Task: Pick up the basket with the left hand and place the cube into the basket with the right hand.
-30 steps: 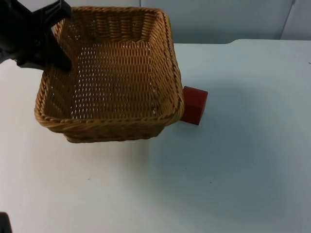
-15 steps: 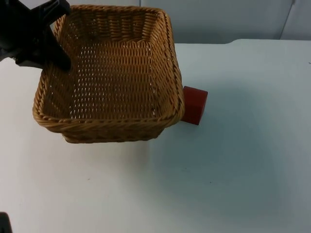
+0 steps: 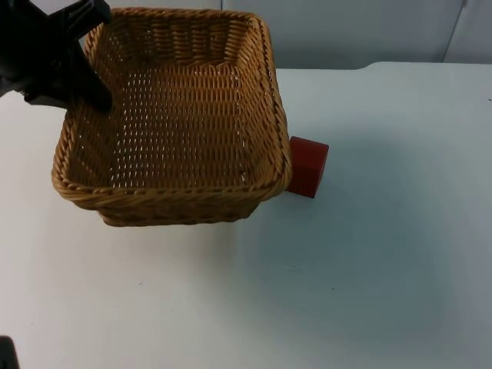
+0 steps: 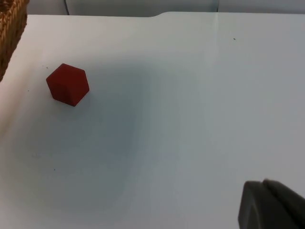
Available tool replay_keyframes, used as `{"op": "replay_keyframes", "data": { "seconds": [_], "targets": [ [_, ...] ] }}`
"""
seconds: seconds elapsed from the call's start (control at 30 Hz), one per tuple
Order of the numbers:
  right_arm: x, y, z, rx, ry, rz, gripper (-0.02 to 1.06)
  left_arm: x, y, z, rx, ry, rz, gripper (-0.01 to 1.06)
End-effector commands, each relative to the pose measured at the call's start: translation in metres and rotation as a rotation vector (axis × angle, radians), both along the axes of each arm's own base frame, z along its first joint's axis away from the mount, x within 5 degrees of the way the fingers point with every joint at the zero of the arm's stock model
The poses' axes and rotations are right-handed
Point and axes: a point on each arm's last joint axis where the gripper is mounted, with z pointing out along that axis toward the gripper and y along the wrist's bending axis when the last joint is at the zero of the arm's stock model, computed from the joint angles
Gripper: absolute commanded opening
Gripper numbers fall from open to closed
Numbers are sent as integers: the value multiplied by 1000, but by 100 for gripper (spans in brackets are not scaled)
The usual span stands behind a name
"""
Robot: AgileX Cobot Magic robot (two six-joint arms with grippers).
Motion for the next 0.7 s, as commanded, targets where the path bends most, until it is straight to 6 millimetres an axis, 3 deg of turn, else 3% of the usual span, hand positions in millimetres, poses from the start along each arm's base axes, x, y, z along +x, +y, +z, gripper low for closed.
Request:
{"op": "replay_keyframes", "data": {
  "seconds": [0.0, 0.27, 0.43, 0.57, 0.67],
  "targets": [
    [1, 0, 0, -2, -9, -7, 0, 1, -1, 9, -24, -16, 16, 0],
    [0, -1, 0, 10, -10, -238, 0, 1, 0, 9, -21, -21, 20, 0],
    [1, -2, 1, -1, -14, -273, 0, 1, 0, 9, -21, -21, 20, 0],
    [14, -9, 20, -54, 7, -303, 3, 2, 0, 9, -19, -23, 21, 0],
    [36, -14, 53, -77, 14, -309, 18, 2, 0, 9, -17, -27, 24, 0]
  ]
}}
